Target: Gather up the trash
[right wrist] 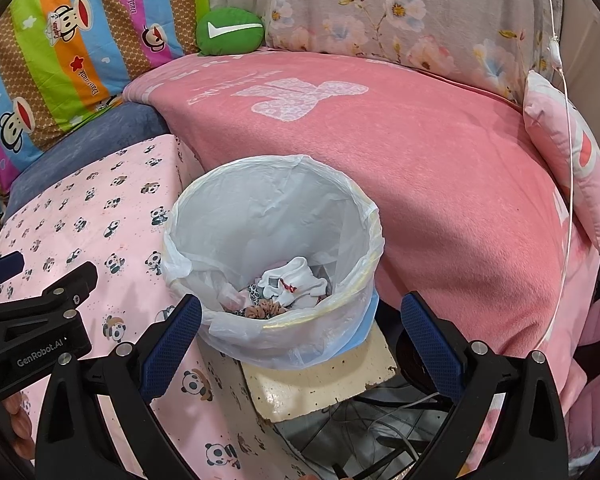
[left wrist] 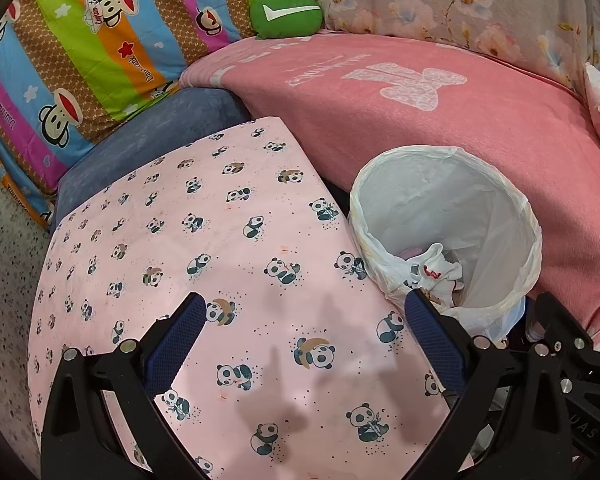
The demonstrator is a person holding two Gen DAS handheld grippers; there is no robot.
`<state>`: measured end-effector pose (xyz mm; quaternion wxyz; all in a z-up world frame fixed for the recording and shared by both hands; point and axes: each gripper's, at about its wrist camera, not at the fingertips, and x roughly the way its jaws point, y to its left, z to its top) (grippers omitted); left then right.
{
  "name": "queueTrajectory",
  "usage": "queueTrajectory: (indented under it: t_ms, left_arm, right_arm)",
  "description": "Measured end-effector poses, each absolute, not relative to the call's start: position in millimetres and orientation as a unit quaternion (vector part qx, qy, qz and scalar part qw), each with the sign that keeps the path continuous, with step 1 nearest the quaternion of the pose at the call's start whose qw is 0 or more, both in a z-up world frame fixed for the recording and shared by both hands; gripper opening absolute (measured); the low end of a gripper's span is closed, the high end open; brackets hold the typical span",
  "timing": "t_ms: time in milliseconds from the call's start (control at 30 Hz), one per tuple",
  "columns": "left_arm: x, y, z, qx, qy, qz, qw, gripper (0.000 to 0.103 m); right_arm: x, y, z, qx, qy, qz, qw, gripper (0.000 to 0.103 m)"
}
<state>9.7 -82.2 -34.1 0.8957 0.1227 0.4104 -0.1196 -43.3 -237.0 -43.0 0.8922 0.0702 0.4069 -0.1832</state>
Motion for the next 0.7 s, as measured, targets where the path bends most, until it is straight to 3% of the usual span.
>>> queueTrajectory:
  t_ms: [700]
  left_arm:
    - [8.5, -80.8, -35.6, 0.122, 0.412, -0.119, 0.895, 0.095]
  right_arm:
    - [-43.4, -237.2, -42.5, 0.071, 0.407, -0.184, 0.892, 0.098]
